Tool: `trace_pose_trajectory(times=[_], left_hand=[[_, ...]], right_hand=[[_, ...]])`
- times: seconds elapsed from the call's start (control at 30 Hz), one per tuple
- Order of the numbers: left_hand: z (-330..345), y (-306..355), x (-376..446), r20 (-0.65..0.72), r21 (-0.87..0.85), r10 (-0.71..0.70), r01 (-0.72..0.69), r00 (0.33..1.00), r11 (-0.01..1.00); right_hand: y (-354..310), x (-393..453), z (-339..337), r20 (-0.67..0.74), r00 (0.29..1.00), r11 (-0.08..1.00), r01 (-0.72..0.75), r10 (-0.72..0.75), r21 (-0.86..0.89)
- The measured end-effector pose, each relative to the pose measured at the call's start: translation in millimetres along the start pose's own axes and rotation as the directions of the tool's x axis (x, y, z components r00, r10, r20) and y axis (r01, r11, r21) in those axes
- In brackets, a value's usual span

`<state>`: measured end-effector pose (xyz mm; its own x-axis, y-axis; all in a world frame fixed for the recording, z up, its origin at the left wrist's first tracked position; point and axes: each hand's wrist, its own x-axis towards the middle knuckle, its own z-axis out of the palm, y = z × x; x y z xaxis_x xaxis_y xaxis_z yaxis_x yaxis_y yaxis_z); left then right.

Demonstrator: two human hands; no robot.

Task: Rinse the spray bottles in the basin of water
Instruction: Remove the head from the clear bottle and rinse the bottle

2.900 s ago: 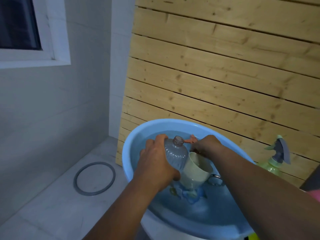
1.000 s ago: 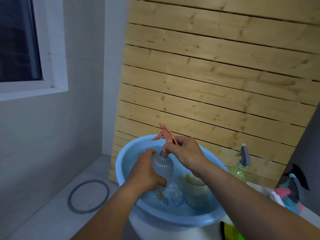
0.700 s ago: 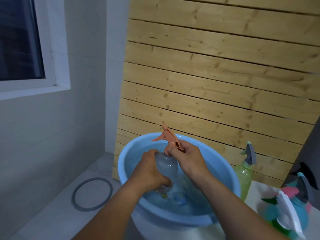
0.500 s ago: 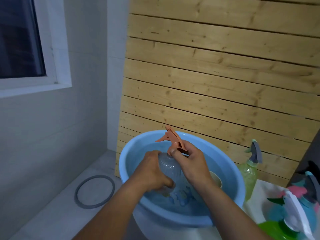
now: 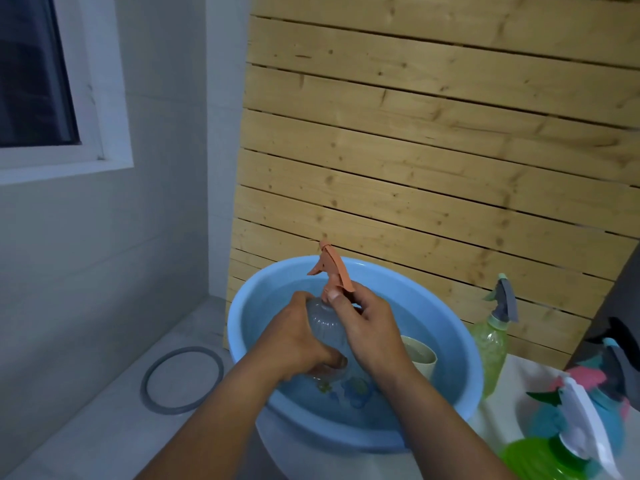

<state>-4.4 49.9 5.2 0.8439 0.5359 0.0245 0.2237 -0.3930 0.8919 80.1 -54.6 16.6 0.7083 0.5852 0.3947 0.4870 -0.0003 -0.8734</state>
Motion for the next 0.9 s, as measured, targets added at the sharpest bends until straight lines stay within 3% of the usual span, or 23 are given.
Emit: trace_pose_trajectory(times=[0.23, 0.37, 0.5, 0.73, 0.9], left_hand=[[3.1, 0.9, -2.6, 0.02, -0.007, 0.044, -0.044, 0.999, 0.999], [2.5, 0.3, -1.7, 0.005, -0.028, 0.046, -0.046, 0.999, 0.999], [0.5, 0.5, -2.2, 0.003, -0.024, 0.051, -0.051, 0.999, 0.998], [2.9, 1.5, -4.3, 0.005, -0.024, 0.099, -0.099, 0.995, 0.995], [1.3, 1.7, -2.5, -0.01, -0.002, 0.073, -0.073, 0.997, 0.997]], right_hand=[[4.2, 3.2, 5.1, -0.128, 0.991, 0.998, -0.042, 0.048, 0.048], [4.8, 2.2, 5.1, -0.05, 0.998, 0.999, 0.05, -0.05, 0.008], [4.1, -0.1, 4.4, 0.005, 1.0, 0.999, 0.007, -0.006, -0.038], [3.9, 1.2, 5.4, -0.12, 0.991, 0.999, -0.051, 0.053, 0.019], [0.0, -1.7, 4.6, -0.034, 0.999, 1.0, -0.003, 0.003, 0.005]])
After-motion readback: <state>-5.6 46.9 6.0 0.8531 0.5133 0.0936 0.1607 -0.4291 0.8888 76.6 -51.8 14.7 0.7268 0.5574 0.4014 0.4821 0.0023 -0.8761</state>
